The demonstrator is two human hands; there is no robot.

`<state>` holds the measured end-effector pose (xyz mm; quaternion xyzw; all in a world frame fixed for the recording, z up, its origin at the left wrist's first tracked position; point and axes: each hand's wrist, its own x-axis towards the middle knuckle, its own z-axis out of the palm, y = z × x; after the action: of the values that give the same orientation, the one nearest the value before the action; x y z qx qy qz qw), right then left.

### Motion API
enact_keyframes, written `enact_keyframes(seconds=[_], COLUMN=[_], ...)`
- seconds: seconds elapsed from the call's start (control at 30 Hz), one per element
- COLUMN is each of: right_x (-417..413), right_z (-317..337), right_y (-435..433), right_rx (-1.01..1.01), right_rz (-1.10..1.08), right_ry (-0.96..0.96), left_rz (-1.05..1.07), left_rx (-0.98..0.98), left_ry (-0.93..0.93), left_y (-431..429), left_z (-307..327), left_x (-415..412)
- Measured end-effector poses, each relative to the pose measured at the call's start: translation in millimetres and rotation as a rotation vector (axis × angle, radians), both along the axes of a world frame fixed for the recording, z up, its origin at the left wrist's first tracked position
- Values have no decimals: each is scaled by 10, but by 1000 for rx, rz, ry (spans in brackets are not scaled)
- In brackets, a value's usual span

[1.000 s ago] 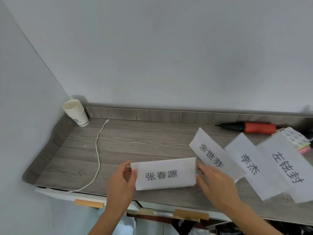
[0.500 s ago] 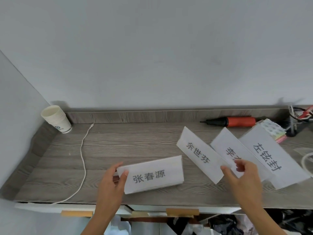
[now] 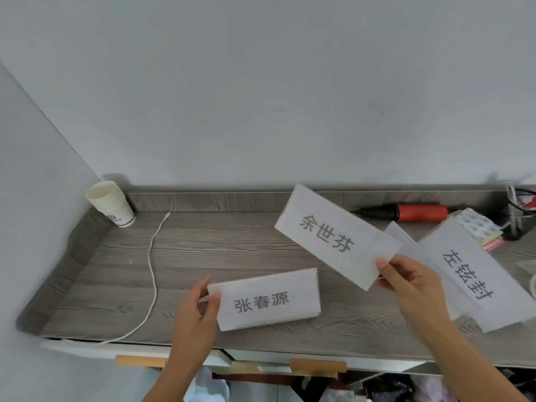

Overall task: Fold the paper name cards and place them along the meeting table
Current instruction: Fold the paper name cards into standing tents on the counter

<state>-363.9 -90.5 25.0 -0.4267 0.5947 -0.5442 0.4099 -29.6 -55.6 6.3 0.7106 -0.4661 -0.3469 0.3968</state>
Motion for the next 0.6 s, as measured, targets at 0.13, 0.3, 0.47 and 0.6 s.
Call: enact_keyframes(seconds=[0.13, 0.3, 0.47, 0.6], right_x=[206, 667, 632, 581], right_z=[252, 184, -5, -127], right_y=[4, -132, -167, -187], right_rx=[-69, -34, -43, 15], right_rz=[270, 611, 617, 533], right_ry=[55, 200, 326, 548], left_rz=[113, 269, 166, 108], left_rx=[3, -17, 21, 16], left_ry=[260, 448, 411, 291], left_y=[-12, 91, 51, 54], left_z=[52, 156, 169, 151], left_x=[-40, 107, 46, 10])
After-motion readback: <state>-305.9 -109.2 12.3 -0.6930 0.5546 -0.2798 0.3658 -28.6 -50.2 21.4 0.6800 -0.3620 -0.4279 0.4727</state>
